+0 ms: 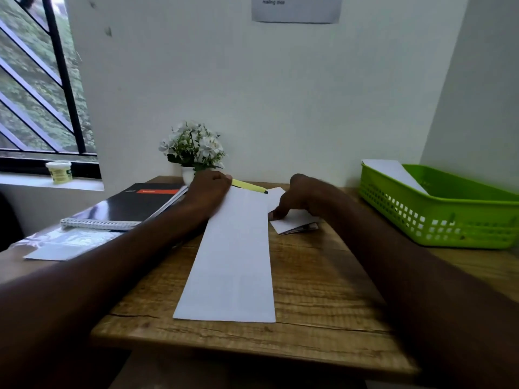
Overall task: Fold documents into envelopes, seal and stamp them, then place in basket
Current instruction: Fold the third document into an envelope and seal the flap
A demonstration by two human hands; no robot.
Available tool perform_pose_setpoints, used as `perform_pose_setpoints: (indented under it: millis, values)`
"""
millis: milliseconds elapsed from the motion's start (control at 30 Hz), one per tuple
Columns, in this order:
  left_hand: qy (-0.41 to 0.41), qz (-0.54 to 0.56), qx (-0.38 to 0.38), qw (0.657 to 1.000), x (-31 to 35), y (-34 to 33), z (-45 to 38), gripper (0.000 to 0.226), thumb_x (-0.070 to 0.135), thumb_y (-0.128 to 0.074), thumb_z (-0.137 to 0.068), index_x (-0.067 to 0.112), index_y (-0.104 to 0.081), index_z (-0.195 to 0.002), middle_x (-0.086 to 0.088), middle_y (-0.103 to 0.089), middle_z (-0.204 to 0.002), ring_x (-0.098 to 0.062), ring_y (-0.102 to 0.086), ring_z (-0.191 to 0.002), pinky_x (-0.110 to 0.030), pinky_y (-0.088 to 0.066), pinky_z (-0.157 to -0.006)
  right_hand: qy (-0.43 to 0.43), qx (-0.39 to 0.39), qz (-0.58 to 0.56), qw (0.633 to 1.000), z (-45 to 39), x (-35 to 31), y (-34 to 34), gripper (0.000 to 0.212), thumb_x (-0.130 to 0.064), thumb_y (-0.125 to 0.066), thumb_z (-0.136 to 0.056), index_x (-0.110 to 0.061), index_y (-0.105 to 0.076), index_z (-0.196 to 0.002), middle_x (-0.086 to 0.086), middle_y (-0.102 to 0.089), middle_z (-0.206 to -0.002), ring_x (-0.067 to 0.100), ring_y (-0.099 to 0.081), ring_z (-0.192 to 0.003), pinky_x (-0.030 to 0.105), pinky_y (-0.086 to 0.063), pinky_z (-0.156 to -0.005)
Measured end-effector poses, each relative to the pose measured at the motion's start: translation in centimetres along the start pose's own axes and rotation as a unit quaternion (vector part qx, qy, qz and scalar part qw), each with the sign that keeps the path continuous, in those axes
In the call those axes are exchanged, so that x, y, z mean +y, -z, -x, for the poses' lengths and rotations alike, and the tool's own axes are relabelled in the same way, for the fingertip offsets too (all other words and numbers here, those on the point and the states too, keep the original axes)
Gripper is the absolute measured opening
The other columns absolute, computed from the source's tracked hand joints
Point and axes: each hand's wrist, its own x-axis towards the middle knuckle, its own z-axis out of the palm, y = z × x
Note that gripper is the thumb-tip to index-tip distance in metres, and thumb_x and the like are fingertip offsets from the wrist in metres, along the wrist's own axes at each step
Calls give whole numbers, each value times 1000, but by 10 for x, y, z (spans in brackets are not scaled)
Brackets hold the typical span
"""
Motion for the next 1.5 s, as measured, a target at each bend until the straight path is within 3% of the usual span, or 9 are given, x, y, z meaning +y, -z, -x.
perform_pose_setpoints:
  millis: [100,200,367,533,667,733,900,1333,1500]
  values:
    - [-4,-7,-1,1000,-2,1,3,32,22,-60,-101,-4,-68,-84,-14,-58,-79,-22,-52,-76,-32,-37,-71,4,42,-25,999,-9,7,-5,47,-17,-91,-73,-8,-59,-106,6,-62,-93,28,-60,-91,31,-46,-63]
    - [-10,-11,-8,1000,-2,3,4,41,25,-62,-101,-13,-67,-88,-16,-58,-79,-22,-52,-75,-33,-38,-70,39,158,-90,983,-18,15,-8,25,-13,-74,-82,-16,-73,-107,9,-70,-104,29,-68,-99,34,-56,-77]
    - [-11,0,-29,1000,1,4,8,42,30,-63,-101,-10,-69,-89,-14,-56,-80,-20,-51,-74,-31,-37,-68,86,388,-271,877,-15,12,-1,23,-8,-64,-89,-22,-81,-90,-6,-76,-99,16,-69,-95,26,-53,-80]
    - [-49,-35,-77,995,8,3,13,44,33,-57,-104,10,-51,-68,-9,-45,-69,-14,-38,-58,-27,-28,-52,129,263,-527,798,-15,10,9,20,-2,-74,-88,-18,-81,-98,-3,-78,-101,11,-72,-99,27,-57,-92]
    - [-40,-3,-128,991,13,1,22,48,44,-55,-104,9,-50,-72,-9,-45,-69,-17,-43,-63,-30,-31,-63,148,168,-514,828,-14,9,1,34,2,-77,-84,-23,-79,-107,0,-74,-115,19,-72,-101,30,-61,-87]
    - [4,76,-168,983,16,1,28,51,48,-63,-98,-1,-61,-86,-11,-57,-76,-18,-55,-66,-28,-42,-64,155,163,-505,834,-15,10,-2,38,5,-77,-82,-24,-79,-106,0,-71,-119,19,-71,-102,28,-61,-85]
    - [98,203,-270,936,25,7,39,28,17,-79,-88,5,-74,-113,-16,-78,-102,-23,-76,-80,-28,-60,-65,133,178,-493,841,-16,17,-3,32,10,-72,-82,-21,-80,-85,-4,-77,-100,20,-71,-99,35,-61,-89]
    - [112,226,-259,933,24,6,41,29,12,-81,-85,-1,-76,-110,-20,-78,-103,-27,-77,-81,-32,-62,-68,154,182,-496,835,-21,19,3,34,10,-70,-81,-22,-81,-85,-4,-79,-103,20,-71,-106,32,-58,-95]
    - [118,224,-261,932,21,6,39,33,14,-82,-84,-1,-75,-113,-21,-77,-107,-34,-75,-94,-41,-63,-83,159,193,-494,833,-21,22,5,35,10,-70,-80,-24,-81,-82,-5,-79,-102,19,-71,-104,35,-59,-96]
